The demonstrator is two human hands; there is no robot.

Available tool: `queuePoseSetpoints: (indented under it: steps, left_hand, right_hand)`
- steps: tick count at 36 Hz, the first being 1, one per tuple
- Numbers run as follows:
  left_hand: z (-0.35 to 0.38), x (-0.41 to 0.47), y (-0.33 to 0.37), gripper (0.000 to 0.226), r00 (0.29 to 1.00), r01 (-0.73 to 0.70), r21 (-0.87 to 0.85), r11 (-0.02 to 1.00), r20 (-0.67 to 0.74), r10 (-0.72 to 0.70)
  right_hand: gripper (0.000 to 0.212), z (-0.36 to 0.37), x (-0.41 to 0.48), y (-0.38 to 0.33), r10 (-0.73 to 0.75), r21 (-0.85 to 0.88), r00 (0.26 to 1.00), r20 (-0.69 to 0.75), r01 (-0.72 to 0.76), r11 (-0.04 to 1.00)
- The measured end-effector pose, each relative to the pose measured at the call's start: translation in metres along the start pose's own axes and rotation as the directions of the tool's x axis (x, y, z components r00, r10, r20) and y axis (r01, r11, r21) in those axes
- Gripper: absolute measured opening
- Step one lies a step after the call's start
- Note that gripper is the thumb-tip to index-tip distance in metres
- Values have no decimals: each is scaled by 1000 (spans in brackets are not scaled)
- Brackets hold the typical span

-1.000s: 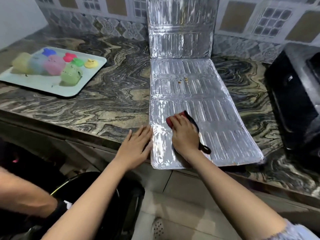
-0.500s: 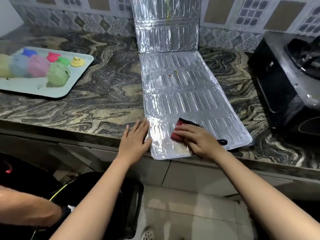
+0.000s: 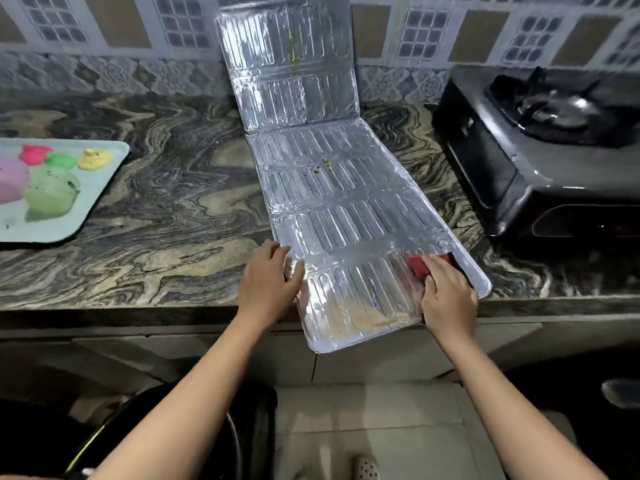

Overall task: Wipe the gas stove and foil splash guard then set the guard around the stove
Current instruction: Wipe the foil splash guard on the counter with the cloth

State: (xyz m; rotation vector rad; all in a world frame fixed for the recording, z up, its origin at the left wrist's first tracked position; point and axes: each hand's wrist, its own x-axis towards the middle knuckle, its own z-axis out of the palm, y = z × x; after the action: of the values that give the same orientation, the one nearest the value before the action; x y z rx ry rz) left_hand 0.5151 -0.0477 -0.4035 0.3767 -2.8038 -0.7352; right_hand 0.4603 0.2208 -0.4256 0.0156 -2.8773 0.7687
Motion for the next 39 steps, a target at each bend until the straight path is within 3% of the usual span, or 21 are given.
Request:
queuePoseSetpoints:
  steps: [3,8,11,17,26,33,39]
  left_hand:
    - [5,26,14,50,1000,22,23,999,-17,-21]
    - [29,63,18,66,993,86,86,993,69,-92]
    - [47,66,19,78,986,85,199,976,127,-111]
    - [54,59,23,80,982,64,310,948,150,-115]
    - [57,49,21,80,984,85,279,956,128,-125]
    - [41,16,18,82,976,-32,273,961,215,-29]
    - [34,-8,10,87,981,-77,282,956,194,22]
  right_hand:
    - [41,1,-3,0,16,1,1000,-20,-16,1000]
    - [42,1,-4,0,42,-11,997,-63,-42,999]
    - [42,1,3,0,73,-7,994,-77,-74,997]
    - [45,0,40,-3,54,-16,998,-30,-54,998]
    - [42,27,120,-36,-65,32,998,21,64,997]
    - [38,46,172,-63,-125,76,992,16,123,989]
    - [35,53,188,-71,-97,86,995,36,94,992]
